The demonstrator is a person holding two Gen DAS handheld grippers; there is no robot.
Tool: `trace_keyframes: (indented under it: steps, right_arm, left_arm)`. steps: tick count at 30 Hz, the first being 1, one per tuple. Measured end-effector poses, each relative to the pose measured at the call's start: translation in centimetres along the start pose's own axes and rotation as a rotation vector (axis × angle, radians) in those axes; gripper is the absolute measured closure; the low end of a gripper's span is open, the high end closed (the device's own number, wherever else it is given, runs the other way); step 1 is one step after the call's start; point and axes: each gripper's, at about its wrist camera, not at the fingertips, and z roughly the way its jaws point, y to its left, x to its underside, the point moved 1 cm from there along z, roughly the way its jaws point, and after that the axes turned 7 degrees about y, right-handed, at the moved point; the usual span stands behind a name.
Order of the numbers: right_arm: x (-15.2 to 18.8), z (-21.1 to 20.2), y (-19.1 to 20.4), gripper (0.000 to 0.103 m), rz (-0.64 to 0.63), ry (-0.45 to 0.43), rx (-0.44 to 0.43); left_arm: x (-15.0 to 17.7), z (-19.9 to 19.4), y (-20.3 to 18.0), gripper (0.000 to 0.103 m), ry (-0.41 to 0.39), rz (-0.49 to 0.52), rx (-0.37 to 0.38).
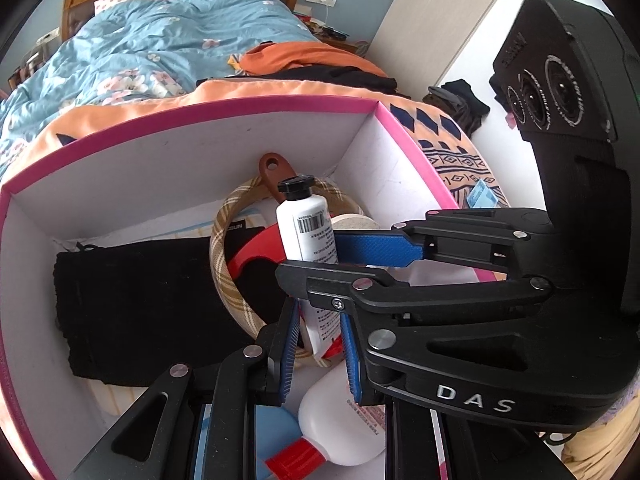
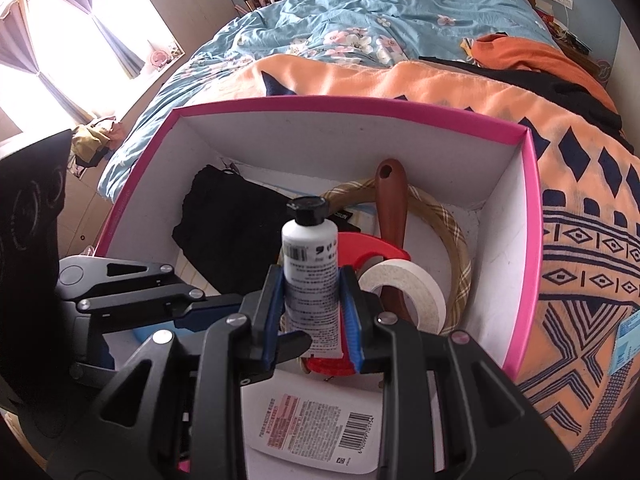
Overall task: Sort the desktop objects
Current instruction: 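Set the tube down in the box and open the right gripper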
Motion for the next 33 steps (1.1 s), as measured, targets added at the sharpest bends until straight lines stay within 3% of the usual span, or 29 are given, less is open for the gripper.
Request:
trace_keyframes:
  steps: [9, 21, 24, 29, 33]
  right_arm:
    - [-0.2, 0.9, -0.5, 0.073, 0.029, 0.017, 0.021]
    - [-0.3, 1.0, -0.8, 0.073, 0.053, 0.0, 0.039]
    - [0.1, 0.5, -1.0, 0.073, 0.058, -0.013, 0.027]
    - [1.3, -1.8, -0.8, 0.073, 0.053, -0.081, 0.007]
    - [3.6, -4.7, -0.4, 0.068, 0.044, -0.168, -0.02]
  left_arm:
    - [-0.5, 0.8, 0.3, 0.083, 0.04, -0.025, -0.057]
    - [-0.9, 1.1, 0.8, 0.083, 0.053, -0.066, -0.079]
    - [-0.7, 0.5, 0.5, 0.076, 0.012, -0.046, -0.079]
    - [0.0, -1.0, -0.3, 0.052, -0.056, -0.027, -0.105]
    - [0.7, -2.3, -1.3, 0.021, -0.097, -0.018, -0.119]
